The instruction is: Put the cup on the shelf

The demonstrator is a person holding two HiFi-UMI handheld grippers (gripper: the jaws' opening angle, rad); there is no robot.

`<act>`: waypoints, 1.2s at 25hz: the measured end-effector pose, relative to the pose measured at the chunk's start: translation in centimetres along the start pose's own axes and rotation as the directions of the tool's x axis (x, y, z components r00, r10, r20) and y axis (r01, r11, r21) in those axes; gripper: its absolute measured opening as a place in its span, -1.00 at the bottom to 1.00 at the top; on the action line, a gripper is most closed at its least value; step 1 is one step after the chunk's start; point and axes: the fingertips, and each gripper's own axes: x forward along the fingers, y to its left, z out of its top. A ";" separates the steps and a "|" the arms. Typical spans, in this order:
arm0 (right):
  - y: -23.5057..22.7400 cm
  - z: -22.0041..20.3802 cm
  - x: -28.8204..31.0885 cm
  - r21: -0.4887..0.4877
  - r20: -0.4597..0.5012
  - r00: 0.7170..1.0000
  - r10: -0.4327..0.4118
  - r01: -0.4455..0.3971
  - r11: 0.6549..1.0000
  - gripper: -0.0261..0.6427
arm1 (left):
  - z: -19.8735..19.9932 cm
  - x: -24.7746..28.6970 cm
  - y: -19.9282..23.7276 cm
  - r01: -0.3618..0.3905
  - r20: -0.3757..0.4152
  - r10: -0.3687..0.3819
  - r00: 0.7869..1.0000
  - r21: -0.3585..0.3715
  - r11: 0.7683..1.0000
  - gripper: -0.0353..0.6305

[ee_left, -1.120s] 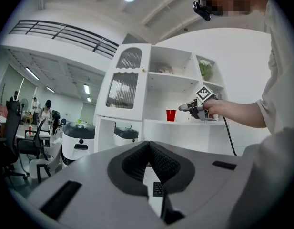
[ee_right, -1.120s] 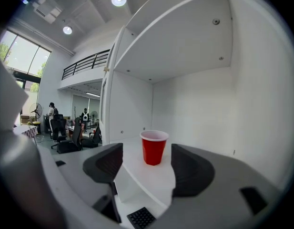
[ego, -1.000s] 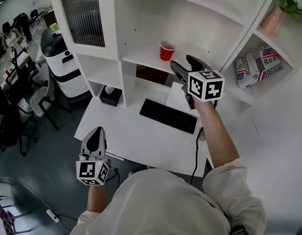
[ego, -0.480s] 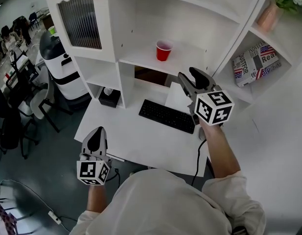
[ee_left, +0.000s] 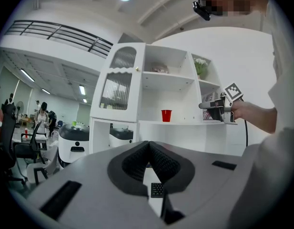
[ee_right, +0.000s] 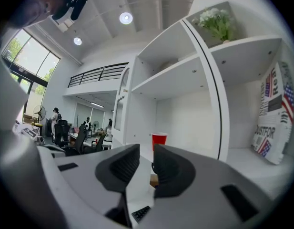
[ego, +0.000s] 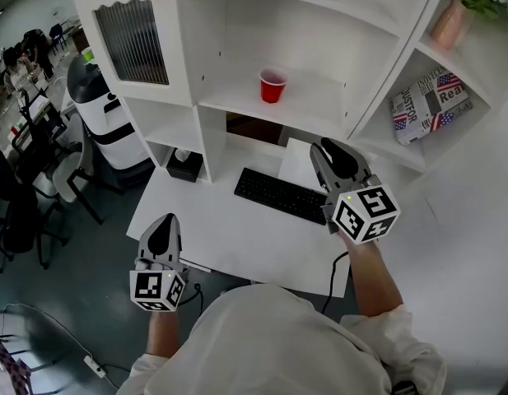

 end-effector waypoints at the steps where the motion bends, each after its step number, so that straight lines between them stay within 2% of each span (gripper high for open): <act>1: 0.0 -0.2 -0.3 0.006 0.002 1.000 -0.001 0.001 1.000 -0.65 | 0.0 0.0 -0.1 0.001 0.000 -0.001 1.000 0.001 1.000 -0.89; 12: 0.2 -2.3 -3.8 0.035 0.014 0.999 -0.033 0.032 0.999 -0.90 | 0.2 0.1 -0.7 0.007 -0.007 -0.007 1.000 0.010 1.000 -0.89; 30: 1.4 -5.7 -6.7 0.093 0.004 1.000 -0.013 0.013 0.996 -0.91 | 0.6 0.7 -2.2 0.031 -0.010 -0.031 0.999 0.032 0.999 -0.89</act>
